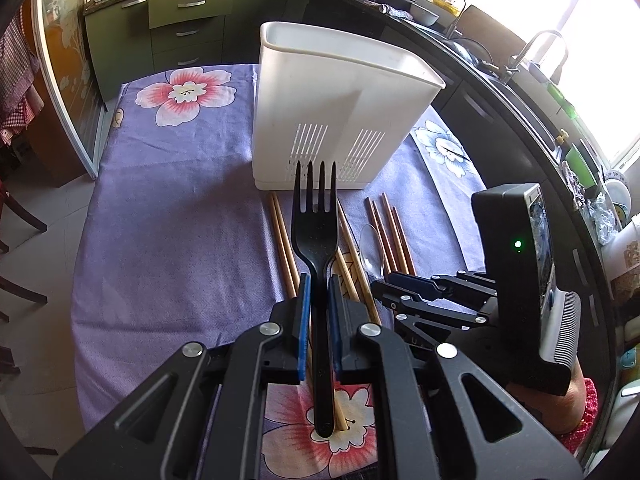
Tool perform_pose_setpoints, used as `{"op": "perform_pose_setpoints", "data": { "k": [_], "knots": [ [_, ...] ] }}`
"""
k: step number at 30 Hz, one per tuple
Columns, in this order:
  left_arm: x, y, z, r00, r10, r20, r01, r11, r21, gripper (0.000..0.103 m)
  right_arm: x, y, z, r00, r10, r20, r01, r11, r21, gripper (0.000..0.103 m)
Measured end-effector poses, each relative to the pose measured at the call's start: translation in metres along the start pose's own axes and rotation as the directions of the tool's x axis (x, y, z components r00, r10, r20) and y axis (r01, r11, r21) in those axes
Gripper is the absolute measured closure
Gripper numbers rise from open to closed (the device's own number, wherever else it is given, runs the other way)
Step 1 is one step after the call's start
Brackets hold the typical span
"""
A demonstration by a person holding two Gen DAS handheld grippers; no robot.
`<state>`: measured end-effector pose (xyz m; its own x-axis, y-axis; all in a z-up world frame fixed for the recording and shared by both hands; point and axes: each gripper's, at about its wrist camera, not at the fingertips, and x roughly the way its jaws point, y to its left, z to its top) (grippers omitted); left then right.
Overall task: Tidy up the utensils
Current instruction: 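Lift the black fork with the left gripper while the right gripper grasps the clear spoon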
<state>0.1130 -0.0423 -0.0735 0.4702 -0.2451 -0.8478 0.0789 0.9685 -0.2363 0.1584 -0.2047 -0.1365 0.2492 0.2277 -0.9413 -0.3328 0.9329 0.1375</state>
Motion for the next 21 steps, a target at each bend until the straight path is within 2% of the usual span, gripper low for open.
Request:
{"op": "perform_pose_setpoints", "data": {
  "k": [1,8,13,17,21],
  "knots": [
    [0.000,0.001,0.000,1.000,-0.002,0.000,0.002,1.000,0.000,0.094,0.001,0.000,0.000,1.000,-0.004,-0.002,0.004,1.000,0.001,0.090],
    [0.001,0.001,0.000,1.000,-0.011,-0.003,0.011,1.000,0.005,0.094,0.011,0.005,0.002,1.000,-0.028,-0.012,0.028,1.000,-0.001,0.090],
    [0.000,0.001,0.001,1.000,-0.007,0.005,0.007,1.000,0.009,0.094,0.013,0.016,0.001,0.998,-0.062,0.010,0.062,0.998,-0.014,0.092],
    [-0.007,-0.001,0.003,1.000,-0.009,0.027,0.009,1.000,0.015,0.094,0.006,0.017,-0.001,0.998,-0.022,0.058,0.022,1.000,0.008,0.094],
    [-0.023,-0.002,0.015,0.996,-0.037,0.079,0.036,0.999,0.013,0.094,-0.021,0.011,-0.003,0.988,0.039,0.149,-0.043,0.999,0.025,0.094]
  ]
}}
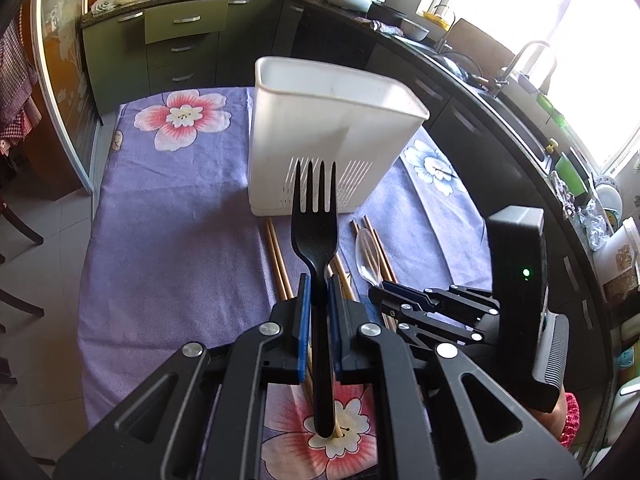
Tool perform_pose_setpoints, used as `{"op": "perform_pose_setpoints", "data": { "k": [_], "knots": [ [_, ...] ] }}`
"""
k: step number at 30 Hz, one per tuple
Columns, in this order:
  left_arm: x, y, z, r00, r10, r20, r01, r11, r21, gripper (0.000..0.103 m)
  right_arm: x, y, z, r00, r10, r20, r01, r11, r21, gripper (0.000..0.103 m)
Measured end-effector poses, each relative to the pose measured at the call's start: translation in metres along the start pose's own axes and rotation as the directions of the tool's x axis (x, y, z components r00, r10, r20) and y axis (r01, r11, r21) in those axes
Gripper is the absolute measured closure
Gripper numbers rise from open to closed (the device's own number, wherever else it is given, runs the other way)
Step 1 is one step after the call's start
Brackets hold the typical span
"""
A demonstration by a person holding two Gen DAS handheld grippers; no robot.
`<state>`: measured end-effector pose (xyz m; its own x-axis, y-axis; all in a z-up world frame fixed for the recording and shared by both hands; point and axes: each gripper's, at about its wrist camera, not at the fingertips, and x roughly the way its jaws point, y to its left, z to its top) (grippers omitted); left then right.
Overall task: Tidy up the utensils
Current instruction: 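Lift the black fork with the left gripper while the right gripper grasps the clear spoon, then drop the black fork into the white holder with the left gripper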
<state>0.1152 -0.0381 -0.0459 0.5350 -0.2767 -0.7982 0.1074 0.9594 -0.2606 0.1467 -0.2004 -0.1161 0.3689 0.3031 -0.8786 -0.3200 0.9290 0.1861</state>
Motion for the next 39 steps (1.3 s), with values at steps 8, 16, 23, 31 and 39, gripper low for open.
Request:
{"op": "perform_pose_setpoints", "data": {
  "k": [8,16,23,31,39],
  "knots": [
    [-0.051,-0.015,0.068,0.956,-0.011,0.293,0.001,0.999,0.036,0.094,-0.057,-0.012,0.004,0.973,0.123,0.198,-0.127,0.992,0.011,0.094],
    [-0.044,-0.019,0.140,0.831,0.031,0.555,-0.055,0.998,0.027,0.094,-0.082,-0.034,0.002,0.950,0.154,0.272,-0.164,0.986,0.016,0.094],
    [-0.001,-0.014,0.146,0.826,0.070,0.559,-0.101,0.995,0.024,0.094,-0.088,-0.042,0.005,0.942,0.159,0.297,-0.173,0.985,0.023,0.093],
    [0.032,-0.012,0.122,0.842,0.100,0.530,-0.156,0.986,0.061,0.093,-0.101,-0.038,0.018,0.926,0.156,0.345,-0.167,0.986,0.003,0.094],
    [0.007,-0.005,0.106,0.824,0.098,0.558,-0.156,0.986,0.057,0.069,-0.139,-0.023,0.046,0.885,0.128,0.448,-0.120,0.992,-0.047,0.093]
  ]
}}
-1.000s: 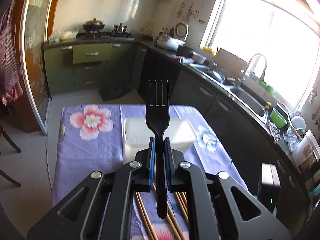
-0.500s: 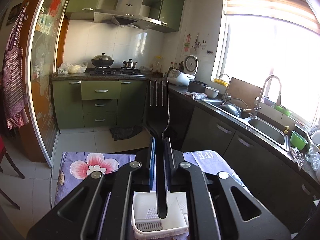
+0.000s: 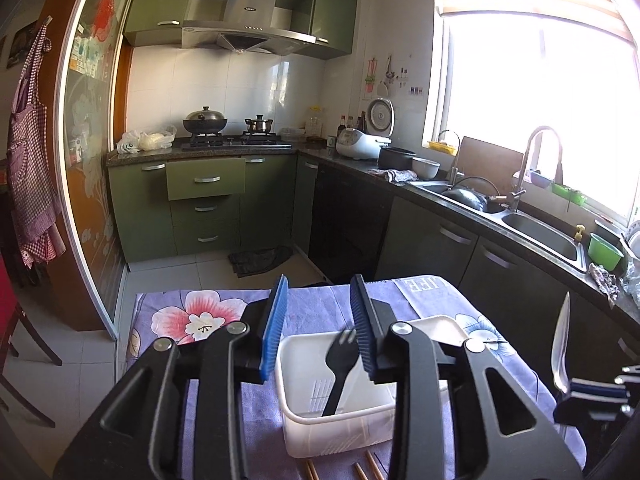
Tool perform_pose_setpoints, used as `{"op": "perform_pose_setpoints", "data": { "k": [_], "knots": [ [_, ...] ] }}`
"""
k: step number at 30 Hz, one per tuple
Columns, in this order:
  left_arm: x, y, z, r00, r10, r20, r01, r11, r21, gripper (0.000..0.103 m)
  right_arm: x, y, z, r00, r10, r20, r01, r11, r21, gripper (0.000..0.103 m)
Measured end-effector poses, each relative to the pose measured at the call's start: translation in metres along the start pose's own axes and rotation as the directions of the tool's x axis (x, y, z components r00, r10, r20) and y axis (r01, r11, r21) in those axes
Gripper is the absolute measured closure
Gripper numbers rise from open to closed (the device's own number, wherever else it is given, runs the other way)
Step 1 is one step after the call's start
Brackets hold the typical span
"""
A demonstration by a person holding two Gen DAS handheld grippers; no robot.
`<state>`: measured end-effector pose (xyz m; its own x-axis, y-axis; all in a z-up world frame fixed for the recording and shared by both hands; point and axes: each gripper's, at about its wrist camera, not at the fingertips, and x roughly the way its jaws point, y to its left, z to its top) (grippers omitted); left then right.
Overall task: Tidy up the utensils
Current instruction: 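Drop the black fork into the white holder with the left gripper, then lower the clear spoon into the white holder and open the right gripper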
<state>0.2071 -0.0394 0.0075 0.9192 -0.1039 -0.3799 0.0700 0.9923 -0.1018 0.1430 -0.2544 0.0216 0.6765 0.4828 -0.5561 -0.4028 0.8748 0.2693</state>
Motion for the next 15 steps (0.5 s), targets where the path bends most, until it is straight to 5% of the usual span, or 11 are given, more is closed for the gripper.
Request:
{"op": "perform_pose_setpoints", "data": {
  "k": [4,9,15],
  "knots": [
    [-0.032,0.017,0.007,0.999,0.016,0.041,-0.014,0.999,-0.046,0.060,-0.007,0.009,0.038,0.992,-0.011,0.123,0.014,1.000,-0.016,0.093],
    [-0.070,0.028,-0.001,0.998,0.033,0.057,-0.030,0.998,-0.048,0.053,-0.001,0.016,0.083,0.942,-0.077,0.327,0.081,0.997,0.002,0.093],
    [-0.101,0.039,-0.017,0.998,0.047,0.037,-0.046,0.998,-0.050,0.050,0.051,0.015,0.109,0.912,-0.142,0.386,0.154,0.988,0.000,0.093]
  ]
}}
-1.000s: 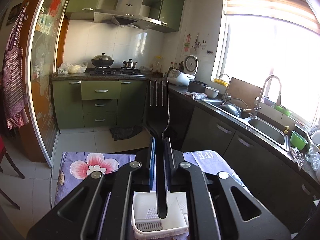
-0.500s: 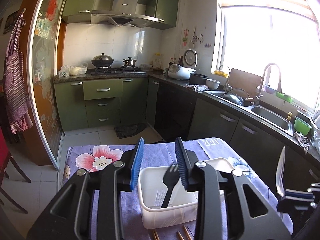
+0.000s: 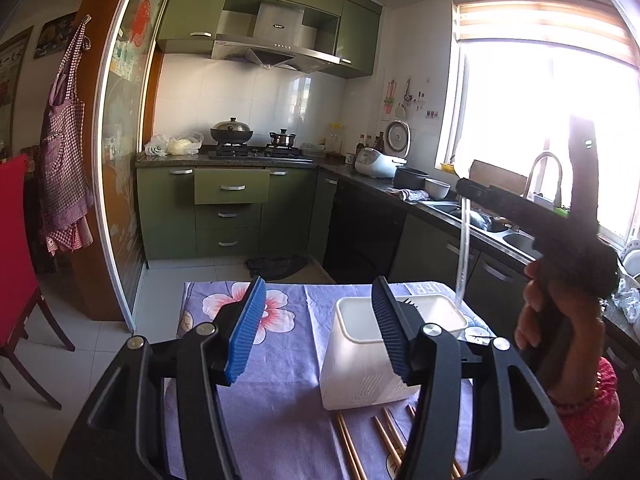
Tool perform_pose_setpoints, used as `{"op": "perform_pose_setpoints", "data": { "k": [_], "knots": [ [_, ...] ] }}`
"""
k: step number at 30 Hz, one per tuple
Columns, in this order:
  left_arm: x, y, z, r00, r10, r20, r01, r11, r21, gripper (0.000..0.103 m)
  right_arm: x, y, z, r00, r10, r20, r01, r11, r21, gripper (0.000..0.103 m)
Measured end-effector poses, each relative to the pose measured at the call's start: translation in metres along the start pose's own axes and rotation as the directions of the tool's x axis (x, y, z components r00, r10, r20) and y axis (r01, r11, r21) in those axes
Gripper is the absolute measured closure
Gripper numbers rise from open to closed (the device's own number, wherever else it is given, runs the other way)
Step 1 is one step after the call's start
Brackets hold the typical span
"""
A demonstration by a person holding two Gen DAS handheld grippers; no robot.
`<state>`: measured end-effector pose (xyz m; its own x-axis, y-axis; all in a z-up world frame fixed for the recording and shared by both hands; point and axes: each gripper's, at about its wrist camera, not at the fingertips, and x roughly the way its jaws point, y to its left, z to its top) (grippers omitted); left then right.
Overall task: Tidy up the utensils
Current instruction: 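Lower the clear spoon into the white holder and open the right gripper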
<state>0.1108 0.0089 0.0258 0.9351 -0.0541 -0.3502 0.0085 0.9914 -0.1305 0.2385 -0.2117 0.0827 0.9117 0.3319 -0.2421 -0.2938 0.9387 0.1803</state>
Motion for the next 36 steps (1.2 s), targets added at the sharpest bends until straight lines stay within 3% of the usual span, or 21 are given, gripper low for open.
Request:
{"op": "perform_pose_setpoints", "data": {
  "k": [6,16,20,24,27,29,31,34,36],
  "knots": [
    [-0.007,0.011,-0.005,0.999,0.003,-0.031,-0.004,1.000,-0.019,0.050,0.042,-0.011,-0.030,0.999,-0.013,-0.047,0.015,0.999,0.037,0.093],
    [0.000,0.005,-0.009,0.998,-0.015,-0.064,0.014,1.000,-0.014,0.050,0.036,-0.011,-0.083,0.995,-0.036,-0.088,0.033,0.999,-0.040,0.093],
    [-0.001,-0.001,-0.009,0.997,-0.011,-0.072,0.012,1.000,0.007,0.049,0.028,-0.013,-0.095,0.994,-0.026,-0.105,0.021,0.999,-0.044,0.074],
    [-0.001,-0.004,-0.010,0.996,-0.007,-0.084,0.008,1.000,0.012,0.043,0.013,-0.016,-0.098,0.994,-0.022,-0.107,0.017,0.999,-0.045,0.068],
    [-0.002,-0.008,-0.012,0.994,-0.012,-0.107,0.014,1.000,0.014,0.040,-0.010,-0.022,-0.096,0.997,-0.019,-0.078,0.017,1.000,-0.025,0.042],
    [0.000,-0.010,-0.015,0.991,-0.007,-0.130,0.010,1.000,0.017,0.035,-0.031,-0.028,-0.092,0.999,-0.008,-0.042,0.008,1.000,-0.012,0.011],
    [0.004,-0.012,-0.021,0.985,-0.006,-0.175,0.009,1.000,0.015,0.028,-0.052,-0.032,-0.089,1.000,-0.013,-0.023,0.012,1.000,-0.019,0.005],
    [0.019,-0.015,-0.035,0.954,-0.016,-0.299,0.016,1.000,-0.003,0.024,-0.070,-0.037,-0.091,0.994,-0.052,-0.100,0.046,0.997,-0.067,0.005],
    [0.036,-0.017,-0.050,0.910,-0.030,-0.414,0.021,0.999,-0.025,0.024,-0.082,-0.046,-0.099,0.987,-0.054,-0.152,0.043,0.996,-0.077,0.005]
  ]
}}
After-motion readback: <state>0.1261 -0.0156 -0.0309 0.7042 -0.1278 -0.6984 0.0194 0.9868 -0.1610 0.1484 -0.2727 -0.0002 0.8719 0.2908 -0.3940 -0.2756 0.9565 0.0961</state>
